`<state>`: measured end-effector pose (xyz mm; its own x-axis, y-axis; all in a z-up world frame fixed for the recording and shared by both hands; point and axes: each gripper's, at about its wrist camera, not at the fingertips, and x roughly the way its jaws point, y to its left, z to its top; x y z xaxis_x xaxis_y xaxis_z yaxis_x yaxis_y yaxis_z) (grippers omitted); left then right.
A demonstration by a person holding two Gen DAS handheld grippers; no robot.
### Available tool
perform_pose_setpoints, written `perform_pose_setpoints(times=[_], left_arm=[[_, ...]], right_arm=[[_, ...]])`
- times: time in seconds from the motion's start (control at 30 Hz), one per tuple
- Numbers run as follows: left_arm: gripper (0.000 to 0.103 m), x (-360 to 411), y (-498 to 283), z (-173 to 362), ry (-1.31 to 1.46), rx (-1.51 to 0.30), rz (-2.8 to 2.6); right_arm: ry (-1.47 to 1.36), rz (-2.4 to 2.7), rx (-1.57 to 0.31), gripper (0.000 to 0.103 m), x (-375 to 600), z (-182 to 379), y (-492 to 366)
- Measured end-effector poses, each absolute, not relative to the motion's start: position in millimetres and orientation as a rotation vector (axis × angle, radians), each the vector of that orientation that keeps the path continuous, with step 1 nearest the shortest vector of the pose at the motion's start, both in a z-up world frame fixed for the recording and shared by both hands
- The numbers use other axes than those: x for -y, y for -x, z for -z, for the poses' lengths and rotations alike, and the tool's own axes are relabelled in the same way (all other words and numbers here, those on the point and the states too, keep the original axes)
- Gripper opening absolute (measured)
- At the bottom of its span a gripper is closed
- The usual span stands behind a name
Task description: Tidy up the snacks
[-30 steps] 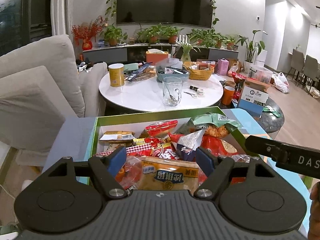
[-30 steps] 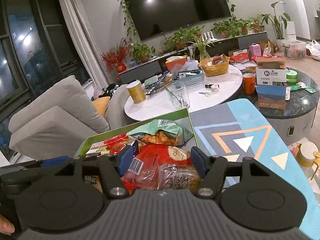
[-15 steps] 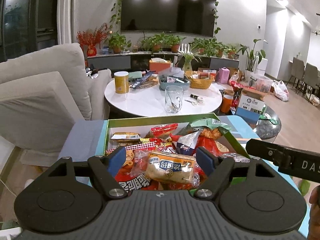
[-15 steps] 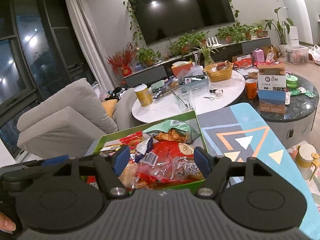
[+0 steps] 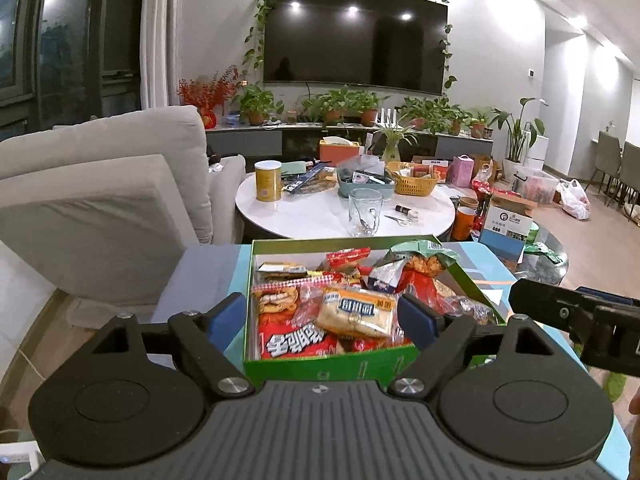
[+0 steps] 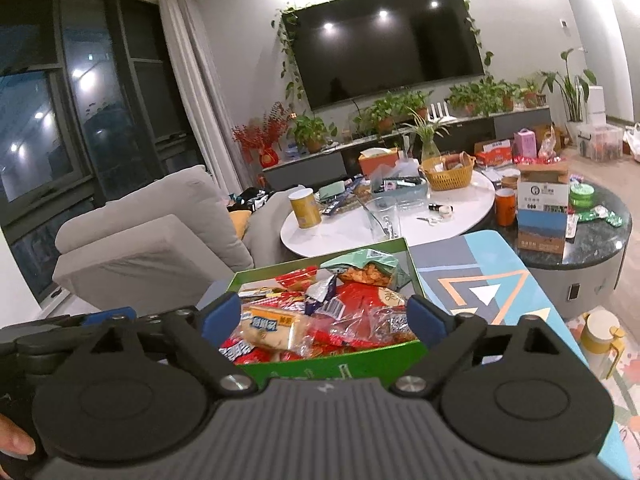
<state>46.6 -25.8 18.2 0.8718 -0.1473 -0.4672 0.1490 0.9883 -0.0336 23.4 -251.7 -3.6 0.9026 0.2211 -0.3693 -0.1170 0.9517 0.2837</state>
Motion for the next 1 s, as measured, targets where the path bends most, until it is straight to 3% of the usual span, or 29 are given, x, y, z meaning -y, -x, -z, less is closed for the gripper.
perform_pose_setpoints(times=[1.0], left_arm=[[0.083,10.1,13.0,-1.0,0.008,-0.533,0.130]], right_arm=[[-0.208,-0.158,-0.387,0.056,224.7,13.4,22.0]])
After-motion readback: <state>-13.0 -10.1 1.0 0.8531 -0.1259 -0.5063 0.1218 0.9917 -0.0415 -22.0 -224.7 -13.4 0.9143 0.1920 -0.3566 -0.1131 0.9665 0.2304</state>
